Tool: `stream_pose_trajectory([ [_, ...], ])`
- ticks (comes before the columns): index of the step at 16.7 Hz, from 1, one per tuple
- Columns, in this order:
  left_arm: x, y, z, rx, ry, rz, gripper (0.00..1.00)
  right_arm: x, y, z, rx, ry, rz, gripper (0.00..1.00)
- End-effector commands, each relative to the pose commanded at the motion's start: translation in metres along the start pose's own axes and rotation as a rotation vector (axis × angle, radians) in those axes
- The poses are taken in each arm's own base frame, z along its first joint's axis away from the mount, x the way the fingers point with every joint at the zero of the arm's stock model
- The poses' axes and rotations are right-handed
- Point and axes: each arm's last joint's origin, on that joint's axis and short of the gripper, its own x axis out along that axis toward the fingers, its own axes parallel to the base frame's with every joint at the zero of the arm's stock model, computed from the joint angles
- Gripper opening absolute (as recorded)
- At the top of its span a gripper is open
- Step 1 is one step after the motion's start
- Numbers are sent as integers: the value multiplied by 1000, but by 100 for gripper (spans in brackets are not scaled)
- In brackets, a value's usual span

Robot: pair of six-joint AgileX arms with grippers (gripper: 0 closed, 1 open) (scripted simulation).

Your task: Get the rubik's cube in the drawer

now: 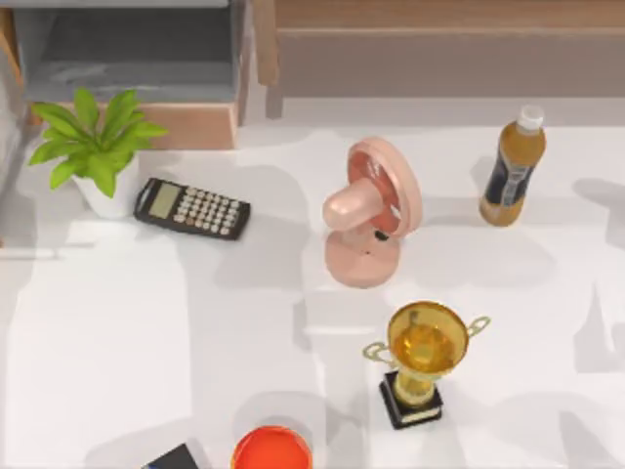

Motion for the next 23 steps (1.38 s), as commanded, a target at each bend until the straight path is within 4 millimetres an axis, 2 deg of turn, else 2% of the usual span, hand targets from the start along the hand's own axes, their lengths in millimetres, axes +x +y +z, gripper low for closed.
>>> stream_pose_trajectory([
  [2, 33, 18, 3, 1, 40, -26, 0, 0, 0, 0, 0, 0, 0, 100],
  [4, 60, 25, 5, 14, 71, -51, 0, 0, 0, 0, 0, 0, 0, 100],
  [5, 66, 25, 6, 20, 79, -58, 0, 0, 0, 0, 0, 0, 0, 100],
  [11, 69, 24, 7, 23, 82, -62, 0, 0, 0, 0, 0, 0, 0, 100],
  [23, 69, 24, 7, 23, 82, -62, 90, 0, 0, 0, 0, 0, 0, 100],
])
